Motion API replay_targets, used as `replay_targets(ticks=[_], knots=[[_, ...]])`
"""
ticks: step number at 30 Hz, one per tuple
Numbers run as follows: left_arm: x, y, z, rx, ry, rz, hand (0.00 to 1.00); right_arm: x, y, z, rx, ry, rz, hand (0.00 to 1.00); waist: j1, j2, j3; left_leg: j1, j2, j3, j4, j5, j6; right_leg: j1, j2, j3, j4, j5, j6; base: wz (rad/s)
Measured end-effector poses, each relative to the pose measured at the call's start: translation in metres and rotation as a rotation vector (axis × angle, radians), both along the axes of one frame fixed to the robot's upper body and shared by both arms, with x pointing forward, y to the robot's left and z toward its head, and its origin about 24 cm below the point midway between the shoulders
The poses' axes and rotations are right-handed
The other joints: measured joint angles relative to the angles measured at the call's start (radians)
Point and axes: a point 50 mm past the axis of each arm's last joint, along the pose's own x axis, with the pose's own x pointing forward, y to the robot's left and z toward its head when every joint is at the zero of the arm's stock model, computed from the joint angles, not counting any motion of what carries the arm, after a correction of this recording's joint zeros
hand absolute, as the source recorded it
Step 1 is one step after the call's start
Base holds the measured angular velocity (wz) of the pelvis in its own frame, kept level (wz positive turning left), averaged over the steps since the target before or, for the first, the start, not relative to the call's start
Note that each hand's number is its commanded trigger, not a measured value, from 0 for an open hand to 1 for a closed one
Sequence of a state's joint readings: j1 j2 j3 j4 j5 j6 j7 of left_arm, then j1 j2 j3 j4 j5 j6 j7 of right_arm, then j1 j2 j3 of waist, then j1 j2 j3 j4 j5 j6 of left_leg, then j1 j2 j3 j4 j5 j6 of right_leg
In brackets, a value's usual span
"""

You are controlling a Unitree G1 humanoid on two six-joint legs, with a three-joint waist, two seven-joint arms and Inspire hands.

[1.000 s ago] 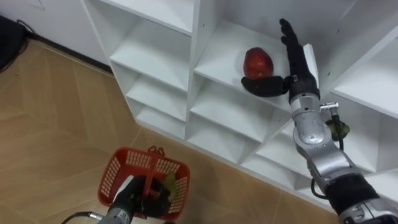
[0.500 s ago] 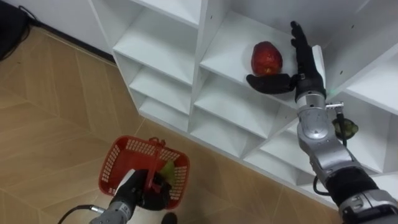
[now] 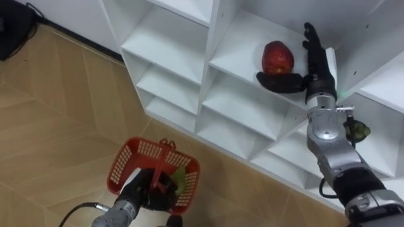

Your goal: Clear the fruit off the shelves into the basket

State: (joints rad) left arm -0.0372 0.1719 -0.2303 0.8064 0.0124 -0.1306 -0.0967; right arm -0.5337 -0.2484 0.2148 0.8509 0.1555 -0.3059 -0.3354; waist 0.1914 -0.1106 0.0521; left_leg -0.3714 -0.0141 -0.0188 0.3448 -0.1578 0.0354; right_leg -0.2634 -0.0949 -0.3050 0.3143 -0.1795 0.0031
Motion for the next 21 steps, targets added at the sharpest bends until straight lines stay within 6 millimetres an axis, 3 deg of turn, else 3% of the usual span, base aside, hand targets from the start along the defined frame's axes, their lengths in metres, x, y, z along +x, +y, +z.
replay_targets(ticks=[3,9,17,18,19,20,21], knots=[[-0.0005,-0.0014,-0.0004,0.001,0.002,-0.009,1.00,0.0004,-0.0009,0.0008,-0.001,-0.001,0.005,0.00,0.001,0.005,0.0027,0.000,0.000,0.000,0.001,0.001,0.001,0.001,-0.001,-0.003,0.001,0.001,0.000,0.00],[-0.0015,-0.0056,-0.0013,-0.001,0.007,-0.027,1.00,0.0011,-0.0047,0.0026,0.012,-0.002,0.002,0.00,0.006,0.021,0.0003,0.000,-0.003,0.000,0.003,0.003,0.003,-0.004,-0.007,-0.010,0.014,0.000,0.000,0.00],[-0.0022,-0.0047,-0.0022,0.004,0.020,-0.025,1.00,0.0041,-0.0063,0.0055,0.011,0.010,0.028,0.00,0.008,0.022,-0.0002,0.000,-0.005,0.000,-0.004,0.013,0.001,-0.009,-0.008,-0.005,0.017,0.001,0.000,0.00],[-0.0019,-0.0043,-0.0021,0.004,0.020,-0.025,1.00,0.0045,-0.0066,0.0059,0.008,0.013,0.034,0.07,0.008,0.022,-0.0004,-0.001,-0.005,0.000,-0.004,0.013,0.001,-0.011,-0.008,-0.003,0.019,0.001,0.000,0.00],[-0.0016,-0.0040,-0.0019,0.005,0.020,-0.025,1.00,0.0051,-0.0067,0.0064,0.005,0.015,0.038,0.86,0.009,0.022,-0.0004,-0.001,-0.004,0.001,-0.003,0.013,0.002,-0.013,-0.008,-0.001,0.021,0.001,0.000,-0.04],[-0.0007,-0.0037,-0.0014,0.005,0.019,-0.026,1.00,0.0063,-0.0067,0.0073,0.001,0.020,0.048,1.00,0.008,0.022,-0.0004,-0.001,-0.004,0.003,-0.002,0.013,0.002,-0.018,-0.009,0.001,0.029,0.001,0.000,-0.04],[0.0008,-0.0035,-0.0006,0.005,0.015,-0.026,1.00,0.0068,-0.0076,0.0076,-0.003,0.026,0.057,1.00,0.008,0.021,-0.0010,-0.001,-0.004,0.004,-0.002,0.013,0.002,-0.018,-0.009,0.001,0.029,0.001,-0.001,0.00]])
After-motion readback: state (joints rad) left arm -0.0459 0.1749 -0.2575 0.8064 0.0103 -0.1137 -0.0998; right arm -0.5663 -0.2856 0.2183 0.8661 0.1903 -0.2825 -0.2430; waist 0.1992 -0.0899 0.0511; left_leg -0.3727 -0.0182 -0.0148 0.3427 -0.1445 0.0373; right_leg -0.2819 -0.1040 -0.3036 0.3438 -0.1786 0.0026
